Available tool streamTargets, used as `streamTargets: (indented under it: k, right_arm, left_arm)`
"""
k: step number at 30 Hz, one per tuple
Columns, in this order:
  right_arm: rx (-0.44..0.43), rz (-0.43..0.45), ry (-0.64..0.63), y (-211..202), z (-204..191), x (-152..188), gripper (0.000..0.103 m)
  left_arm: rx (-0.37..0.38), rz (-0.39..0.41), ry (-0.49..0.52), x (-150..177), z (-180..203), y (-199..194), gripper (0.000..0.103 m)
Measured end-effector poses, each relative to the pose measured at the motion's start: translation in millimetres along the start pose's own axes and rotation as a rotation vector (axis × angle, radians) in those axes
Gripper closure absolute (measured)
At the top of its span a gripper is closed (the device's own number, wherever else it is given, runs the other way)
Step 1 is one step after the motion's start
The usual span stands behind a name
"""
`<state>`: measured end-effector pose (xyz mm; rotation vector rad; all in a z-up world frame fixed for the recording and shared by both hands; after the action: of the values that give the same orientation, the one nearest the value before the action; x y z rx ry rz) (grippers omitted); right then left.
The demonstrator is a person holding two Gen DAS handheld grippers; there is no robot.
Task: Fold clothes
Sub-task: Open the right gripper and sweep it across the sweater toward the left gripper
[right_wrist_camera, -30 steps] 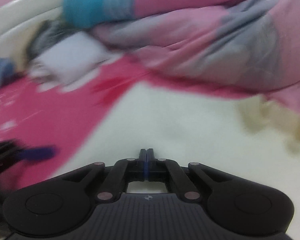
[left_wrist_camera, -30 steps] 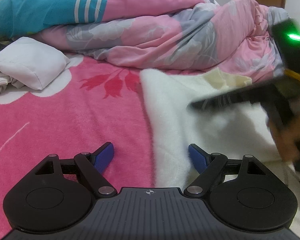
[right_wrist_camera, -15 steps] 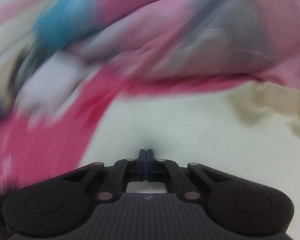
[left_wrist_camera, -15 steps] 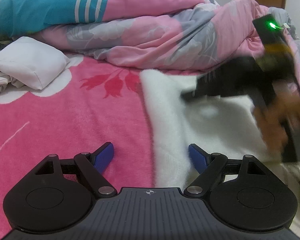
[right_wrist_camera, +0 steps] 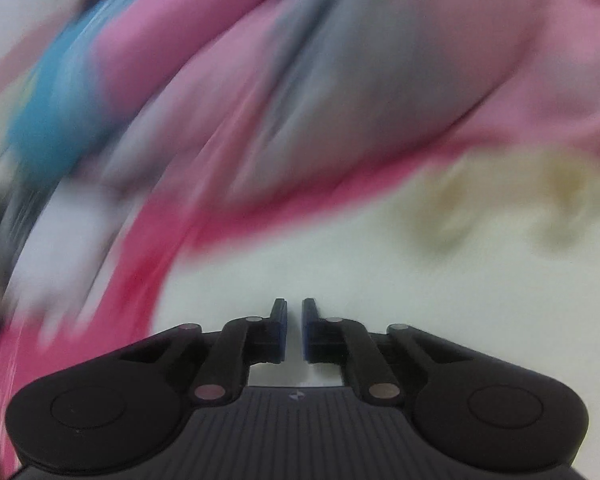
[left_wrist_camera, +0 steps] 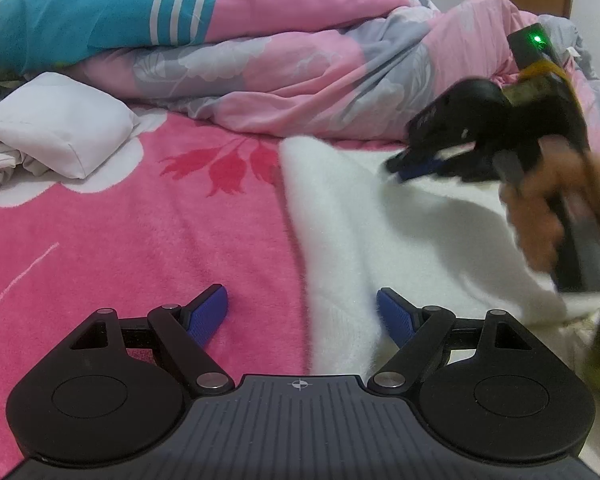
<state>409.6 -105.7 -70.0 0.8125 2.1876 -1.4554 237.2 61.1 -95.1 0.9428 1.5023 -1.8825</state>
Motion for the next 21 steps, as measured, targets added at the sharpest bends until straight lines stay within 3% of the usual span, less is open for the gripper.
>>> streamTargets:
  k: [1,2,5,9,10,12,14,15,18,21]
  right_arm:
    - [0.035,0.033,0.045,-3,8,-9,0.092]
    - [0.016,0.043,0.088,-8,13,-14,0.092]
    - [-0.1,-0.014,0.068,-31,0,-1,0.091]
    - [-0.296,-0.237,-0.128,-23,-52,39,0.081]
    - [-0.304,-0.262,-0.171,-10,-65,43,0.079]
    - [-0.248,-0.24,-0.222,16,-77,37,0.083]
    - [-0.242,-0.198,-0.102,43,-71,9,0.091]
    - [-0.244,-0.169,-0.029,45,-62,-5,0.089]
    - [-0.163,-0.045,0.087,33,-32,-38,0.087]
    - [-0.233,-0.046,0.141,-5,-9,-32,0.082]
  left_arm:
    - [0.0,0.0,-0.001,0,0,0,0.021]
    - [0.001,0.0,-0.001,0,0,0,0.021]
    - [0.001,-0.001,-0.001,0,-1,0,0.021]
    - [0.0,0.0,-0.002,0,-1,-1,0.021]
    - [-0.001,0.0,-0.003,0,-1,-1,0.02]
    - [0.0,0.001,-0.008,0,-2,-1,0.021]
    - [0.005,0.001,-0.014,1,-3,-1,0.02]
    - [0.006,0.002,-0.014,1,-3,-1,0.02]
    - [0.008,0.0,-0.017,1,-4,-2,0.02]
    - [0.008,-0.002,-0.018,1,-4,-3,0.02]
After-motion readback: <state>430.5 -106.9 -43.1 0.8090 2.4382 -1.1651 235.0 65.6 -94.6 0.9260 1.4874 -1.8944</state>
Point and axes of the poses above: each gripper's, at about its wrist camera, not at the fingertips, and y roughly the way its jaws point, z to its right, x to its underside, the point moved 6 cm from there along y, roughly the way its jaws point, and after that the axes turned 3 degrees about y, right-handed, at the moved point
